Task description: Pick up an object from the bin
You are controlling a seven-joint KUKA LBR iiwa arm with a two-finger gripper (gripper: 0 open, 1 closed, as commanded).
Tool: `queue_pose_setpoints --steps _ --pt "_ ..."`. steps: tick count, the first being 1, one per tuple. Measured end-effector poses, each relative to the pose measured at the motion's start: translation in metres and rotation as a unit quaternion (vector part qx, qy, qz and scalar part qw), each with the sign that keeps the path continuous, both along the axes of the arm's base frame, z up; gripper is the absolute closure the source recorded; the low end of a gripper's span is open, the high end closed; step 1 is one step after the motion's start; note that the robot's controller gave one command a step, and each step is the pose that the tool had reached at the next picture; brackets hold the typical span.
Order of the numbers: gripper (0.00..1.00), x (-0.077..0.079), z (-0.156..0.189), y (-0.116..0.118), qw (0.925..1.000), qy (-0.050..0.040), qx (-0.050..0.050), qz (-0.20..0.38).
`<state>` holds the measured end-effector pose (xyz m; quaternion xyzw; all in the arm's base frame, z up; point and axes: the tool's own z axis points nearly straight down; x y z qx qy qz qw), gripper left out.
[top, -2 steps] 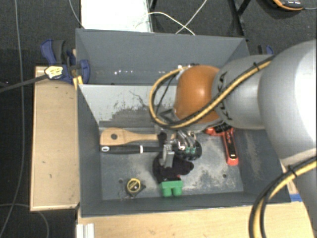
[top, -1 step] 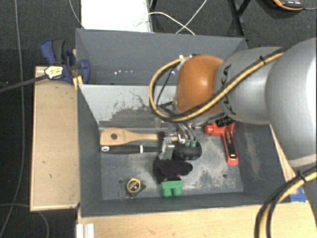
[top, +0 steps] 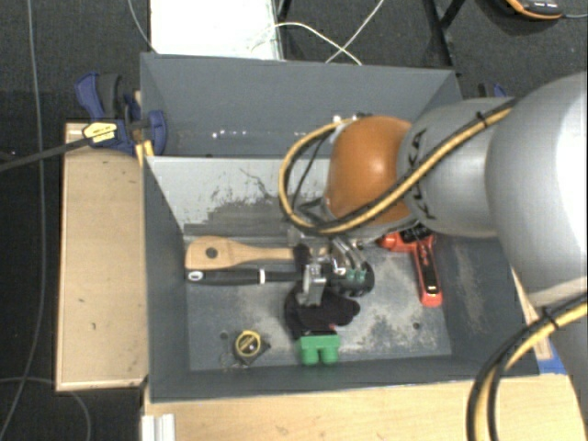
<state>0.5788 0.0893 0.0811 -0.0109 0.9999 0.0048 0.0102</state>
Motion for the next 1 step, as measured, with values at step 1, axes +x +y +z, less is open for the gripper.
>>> queue_pose_setpoints --steps 1 --pt "0.00 0.0009 -0.0078 -0.0060 0.9998 -0.0006 0.002 -0.020"
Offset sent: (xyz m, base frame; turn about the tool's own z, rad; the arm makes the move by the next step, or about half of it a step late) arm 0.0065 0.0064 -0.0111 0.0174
